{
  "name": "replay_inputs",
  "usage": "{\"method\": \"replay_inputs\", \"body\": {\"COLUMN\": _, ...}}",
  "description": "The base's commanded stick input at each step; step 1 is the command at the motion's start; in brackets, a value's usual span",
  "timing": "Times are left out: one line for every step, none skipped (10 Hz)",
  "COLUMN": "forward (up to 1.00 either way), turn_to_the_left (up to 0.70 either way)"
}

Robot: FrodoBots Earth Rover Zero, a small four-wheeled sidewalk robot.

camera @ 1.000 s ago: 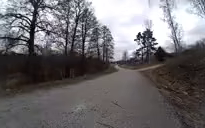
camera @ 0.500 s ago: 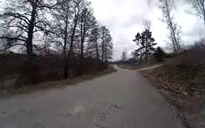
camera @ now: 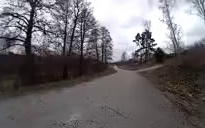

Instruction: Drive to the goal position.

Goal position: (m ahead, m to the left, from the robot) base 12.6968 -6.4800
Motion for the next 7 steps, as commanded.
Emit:
{"method": "replay_inputs", "body": {"forward": 0.70, "turn_to_the_left": -0.19}}
{"method": "replay_inputs", "body": {"forward": 0.70, "turn_to_the_left": -0.35}}
{"method": "replay_inputs", "body": {"forward": 0.70, "turn_to_the_left": -0.35}}
{"method": "replay_inputs", "body": {"forward": 0.70, "turn_to_the_left": -0.35}}
{"method": "replay_inputs", "body": {"forward": 0.70, "turn_to_the_left": -0.32}}
{"method": "replay_inputs", "body": {"forward": 0.70, "turn_to_the_left": -0.25}}
{"method": "replay_inputs", "body": {"forward": 0.70, "turn_to_the_left": -0.17}}
